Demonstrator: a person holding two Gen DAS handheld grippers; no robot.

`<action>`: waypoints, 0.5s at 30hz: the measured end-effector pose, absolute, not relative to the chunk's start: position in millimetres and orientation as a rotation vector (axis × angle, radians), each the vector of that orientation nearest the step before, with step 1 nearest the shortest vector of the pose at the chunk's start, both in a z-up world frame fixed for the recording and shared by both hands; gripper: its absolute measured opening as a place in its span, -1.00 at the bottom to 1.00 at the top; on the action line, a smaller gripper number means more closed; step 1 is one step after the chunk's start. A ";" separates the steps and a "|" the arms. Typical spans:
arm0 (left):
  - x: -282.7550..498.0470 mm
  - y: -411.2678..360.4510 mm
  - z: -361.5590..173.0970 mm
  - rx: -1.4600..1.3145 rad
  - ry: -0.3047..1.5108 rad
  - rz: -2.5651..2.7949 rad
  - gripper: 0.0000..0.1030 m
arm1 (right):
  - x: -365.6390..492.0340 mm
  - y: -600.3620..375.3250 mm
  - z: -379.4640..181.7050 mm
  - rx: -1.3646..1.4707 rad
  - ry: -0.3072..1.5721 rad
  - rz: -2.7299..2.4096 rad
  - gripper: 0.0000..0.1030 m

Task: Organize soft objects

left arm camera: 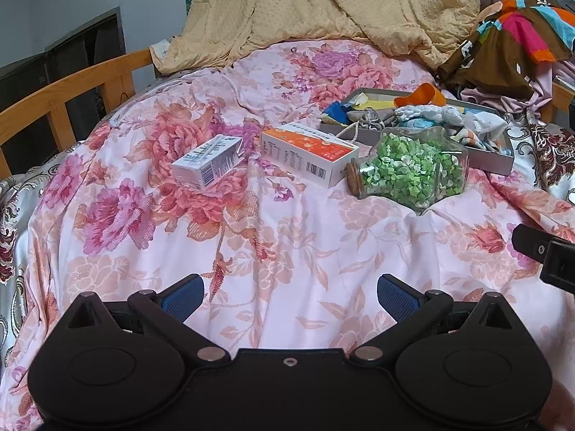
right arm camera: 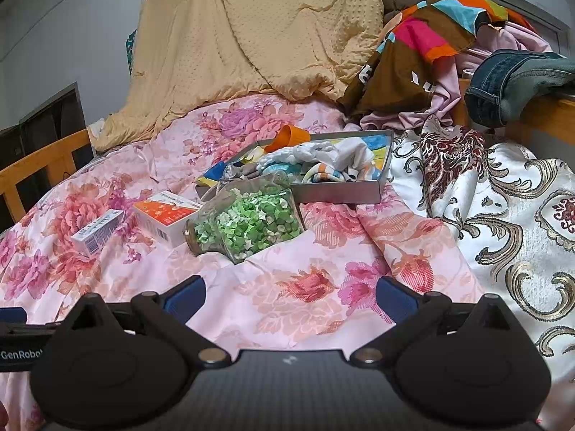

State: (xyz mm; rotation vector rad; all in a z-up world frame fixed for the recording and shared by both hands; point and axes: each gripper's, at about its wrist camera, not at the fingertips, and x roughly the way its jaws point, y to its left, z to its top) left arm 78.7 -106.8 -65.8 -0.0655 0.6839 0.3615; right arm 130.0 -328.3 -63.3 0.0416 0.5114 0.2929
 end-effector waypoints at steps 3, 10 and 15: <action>78.1 -106.8 -66.7 -0.075 0.691 0.352 0.98 | 130.0 -328.3 -63.0 0.041 0.512 0.293 0.99; 76.9 -107.1 -65.7 -0.080 0.694 0.339 0.98 | 130.0 -328.4 -63.1 0.042 0.513 0.293 0.99; 76.9 -108.9 -65.2 -0.063 0.690 0.350 0.98 | 129.8 -327.6 -63.5 0.041 0.515 0.294 0.99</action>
